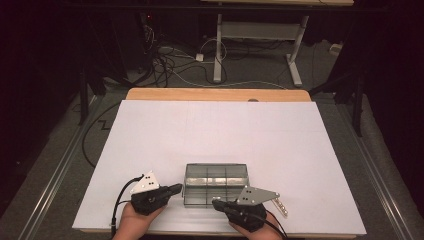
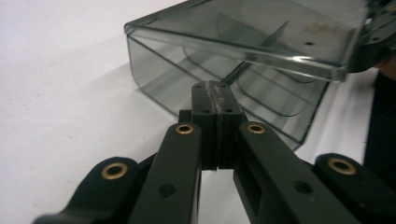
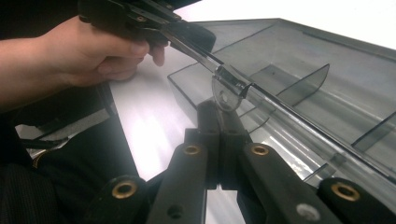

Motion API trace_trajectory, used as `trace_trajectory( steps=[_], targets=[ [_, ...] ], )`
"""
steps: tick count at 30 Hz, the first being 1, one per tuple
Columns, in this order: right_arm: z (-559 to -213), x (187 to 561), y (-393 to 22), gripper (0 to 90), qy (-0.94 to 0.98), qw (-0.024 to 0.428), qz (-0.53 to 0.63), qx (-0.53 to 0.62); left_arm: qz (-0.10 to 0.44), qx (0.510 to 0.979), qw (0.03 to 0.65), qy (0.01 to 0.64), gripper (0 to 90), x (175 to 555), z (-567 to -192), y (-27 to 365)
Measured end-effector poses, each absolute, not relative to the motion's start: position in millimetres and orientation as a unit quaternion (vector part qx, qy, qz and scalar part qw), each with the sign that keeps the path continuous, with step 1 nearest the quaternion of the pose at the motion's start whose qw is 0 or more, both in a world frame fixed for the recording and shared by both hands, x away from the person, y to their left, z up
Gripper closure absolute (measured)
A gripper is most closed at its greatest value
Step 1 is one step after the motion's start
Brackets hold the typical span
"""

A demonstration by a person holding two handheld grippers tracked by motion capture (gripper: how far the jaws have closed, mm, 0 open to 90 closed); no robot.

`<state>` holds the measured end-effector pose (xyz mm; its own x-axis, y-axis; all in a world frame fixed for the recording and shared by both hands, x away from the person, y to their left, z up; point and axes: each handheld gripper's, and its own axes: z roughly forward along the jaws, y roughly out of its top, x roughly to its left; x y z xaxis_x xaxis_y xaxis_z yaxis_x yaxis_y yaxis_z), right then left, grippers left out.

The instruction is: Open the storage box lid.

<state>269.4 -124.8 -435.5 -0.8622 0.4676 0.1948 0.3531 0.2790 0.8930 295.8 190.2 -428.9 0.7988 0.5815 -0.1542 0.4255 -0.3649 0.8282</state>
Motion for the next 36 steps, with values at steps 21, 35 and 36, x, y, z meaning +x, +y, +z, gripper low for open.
trace_trajectory(
  steps=[21,35,36],
  targets=[
    [-432,270,-126,90.0,0.797,0.067,0.542,0.257,0.069,0.824,0.490,0.277,87.9,291,-423,174],
    [-433,264,-152,90.0,0.787,0.096,0.530,0.300,0.071,0.824,0.492,0.272,87.9,301,-421,171],
    [-433,263,-154,90.0,0.786,0.099,0.530,0.302,0.071,0.824,0.492,0.272,87.9,302,-421,171]
  ],
)
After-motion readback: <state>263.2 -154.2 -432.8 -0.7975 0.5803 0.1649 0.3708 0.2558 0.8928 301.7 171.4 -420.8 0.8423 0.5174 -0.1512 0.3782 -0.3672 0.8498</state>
